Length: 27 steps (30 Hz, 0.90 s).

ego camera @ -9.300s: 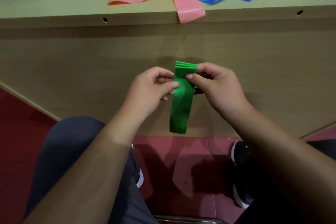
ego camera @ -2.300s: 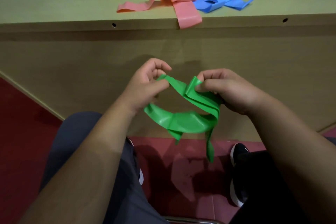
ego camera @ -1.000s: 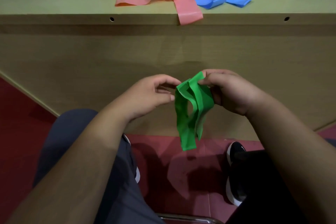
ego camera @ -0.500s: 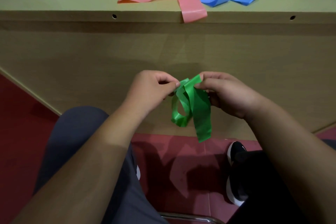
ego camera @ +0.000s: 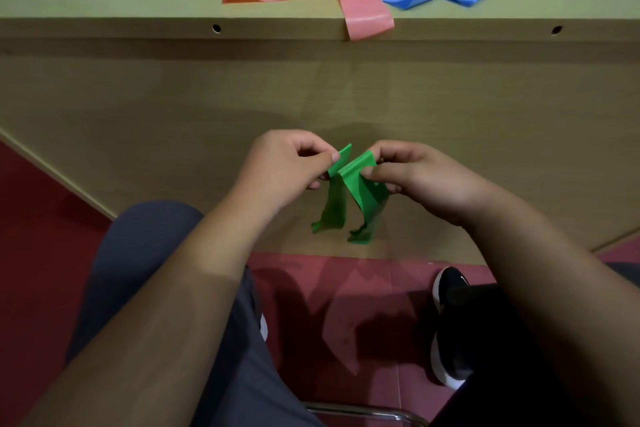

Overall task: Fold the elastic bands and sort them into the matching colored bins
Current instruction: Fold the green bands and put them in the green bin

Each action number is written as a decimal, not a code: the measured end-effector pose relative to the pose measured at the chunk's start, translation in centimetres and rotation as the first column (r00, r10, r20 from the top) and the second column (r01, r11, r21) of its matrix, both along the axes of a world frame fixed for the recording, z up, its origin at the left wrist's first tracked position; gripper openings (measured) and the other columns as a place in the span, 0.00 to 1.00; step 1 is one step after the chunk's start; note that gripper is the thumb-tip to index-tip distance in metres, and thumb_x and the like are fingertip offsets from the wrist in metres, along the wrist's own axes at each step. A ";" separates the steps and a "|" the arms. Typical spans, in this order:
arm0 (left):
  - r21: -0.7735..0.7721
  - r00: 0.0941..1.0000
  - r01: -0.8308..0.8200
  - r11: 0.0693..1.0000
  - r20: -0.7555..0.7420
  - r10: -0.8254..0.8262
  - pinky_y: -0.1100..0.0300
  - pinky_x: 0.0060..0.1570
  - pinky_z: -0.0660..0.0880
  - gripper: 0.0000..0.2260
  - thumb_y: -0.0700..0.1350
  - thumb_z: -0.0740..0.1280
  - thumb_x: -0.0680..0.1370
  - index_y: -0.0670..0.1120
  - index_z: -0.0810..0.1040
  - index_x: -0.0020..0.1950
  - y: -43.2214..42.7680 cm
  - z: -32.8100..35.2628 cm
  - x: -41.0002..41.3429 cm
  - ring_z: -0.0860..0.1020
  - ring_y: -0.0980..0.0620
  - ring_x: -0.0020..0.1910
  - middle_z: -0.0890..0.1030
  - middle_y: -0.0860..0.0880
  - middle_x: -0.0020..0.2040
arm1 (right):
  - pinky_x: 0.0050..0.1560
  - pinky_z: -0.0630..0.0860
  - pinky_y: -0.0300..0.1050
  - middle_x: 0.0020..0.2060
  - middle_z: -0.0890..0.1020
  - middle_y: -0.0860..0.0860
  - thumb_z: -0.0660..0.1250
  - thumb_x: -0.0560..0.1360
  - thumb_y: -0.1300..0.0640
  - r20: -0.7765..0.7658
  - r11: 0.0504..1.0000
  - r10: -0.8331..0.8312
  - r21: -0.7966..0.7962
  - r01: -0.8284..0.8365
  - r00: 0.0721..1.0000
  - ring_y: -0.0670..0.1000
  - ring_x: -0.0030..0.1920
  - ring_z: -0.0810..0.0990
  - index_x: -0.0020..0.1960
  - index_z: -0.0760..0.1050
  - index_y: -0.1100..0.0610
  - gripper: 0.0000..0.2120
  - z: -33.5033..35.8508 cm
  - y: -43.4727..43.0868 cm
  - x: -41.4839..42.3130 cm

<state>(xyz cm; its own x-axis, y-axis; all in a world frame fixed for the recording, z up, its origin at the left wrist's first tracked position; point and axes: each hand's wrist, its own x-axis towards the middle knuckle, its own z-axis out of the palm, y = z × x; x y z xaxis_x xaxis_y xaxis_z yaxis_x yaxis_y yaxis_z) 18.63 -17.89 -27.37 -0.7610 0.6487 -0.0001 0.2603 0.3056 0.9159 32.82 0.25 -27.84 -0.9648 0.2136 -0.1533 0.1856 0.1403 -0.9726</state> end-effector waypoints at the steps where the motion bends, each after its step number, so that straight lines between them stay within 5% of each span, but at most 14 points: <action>1: 0.002 1.000 -0.001 1.000 0.000 0.001 0.47 0.48 0.86 0.05 0.44 0.76 0.79 0.50 0.89 0.44 -0.1 0.0 0.0 0.87 0.51 0.40 0.88 0.50 0.40 | 0.45 0.70 0.40 0.37 0.81 0.43 0.68 0.83 0.63 -0.008 1.000 0.003 0.000 -0.003 1.000 0.39 0.36 0.76 0.51 0.81 0.56 0.05 0.0 -0.1 0.0; 6: 0.040 0.998 0.033 0.999 0.052 -0.035 0.51 0.46 0.86 0.04 0.41 0.75 0.79 0.47 0.88 0.45 -0.2 0.3 0.2 0.85 0.57 0.39 0.88 0.50 0.41 | 0.52 0.75 0.45 0.48 0.85 0.54 0.69 0.82 0.62 -0.035 0.995 0.018 -0.093 -0.021 0.999 0.52 0.49 0.81 0.53 0.83 0.56 0.04 -0.4 -0.2 0.0; 12: 0.068 0.985 0.091 0.994 0.140 -0.100 0.54 0.43 0.86 0.02 0.41 0.74 0.80 0.44 0.87 0.49 -0.3 0.4 0.1 0.85 0.57 0.40 0.88 0.51 0.42 | 0.54 0.77 0.51 0.48 0.85 0.58 0.70 0.83 0.61 -0.056 0.995 -0.004 -0.099 -0.002 0.998 0.55 0.48 0.82 0.55 0.82 0.60 0.04 -1.0 -0.7 -0.4; 18: 0.102 0.959 0.127 0.987 0.242 -0.148 0.54 0.43 0.86 0.02 0.39 0.73 0.81 0.41 0.86 0.50 -0.2 0.3 0.5 0.86 0.52 0.43 0.88 0.46 0.45 | 0.50 0.78 0.43 0.44 0.86 0.54 0.70 0.82 0.62 -0.054 0.995 -0.054 -0.083 0.050 0.997 0.49 0.44 0.82 0.52 0.84 0.58 0.04 -1.0 -0.8 -0.6; 23: 0.116 0.952 0.123 0.986 0.268 -0.150 0.49 0.46 0.85 0.02 0.39 0.73 0.81 0.43 0.86 0.48 -0.2 0.3 0.6 0.86 0.51 0.43 0.87 0.46 0.45 | 0.55 0.77 0.48 0.46 0.87 0.56 0.70 0.82 0.61 -0.030 0.994 -0.059 -0.093 0.056 0.998 0.52 0.47 0.82 0.52 0.85 0.58 0.04 -1.1 -0.7 -0.6; 27: 0.127 0.950 0.121 0.984 0.274 -0.152 0.49 0.47 0.85 0.02 0.39 0.73 0.81 0.43 0.85 0.49 -0.2 0.3 0.6 0.86 0.51 0.44 0.88 0.46 0.46 | 0.47 0.76 0.40 0.44 0.86 0.54 0.70 0.82 0.61 -0.014 0.995 -0.069 -0.078 0.068 0.997 0.49 0.44 0.82 0.52 0.84 0.58 0.04 -1.0 -0.5 -0.6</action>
<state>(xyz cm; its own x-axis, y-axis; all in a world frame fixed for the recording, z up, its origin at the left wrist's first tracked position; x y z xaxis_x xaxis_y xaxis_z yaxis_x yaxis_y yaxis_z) 19.26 -18.13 -27.09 -0.6439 0.7546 -0.1262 0.0193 0.1809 0.9833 32.25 -0.29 -28.87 -0.9509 0.2676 -0.1558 0.1756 0.0518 -0.9831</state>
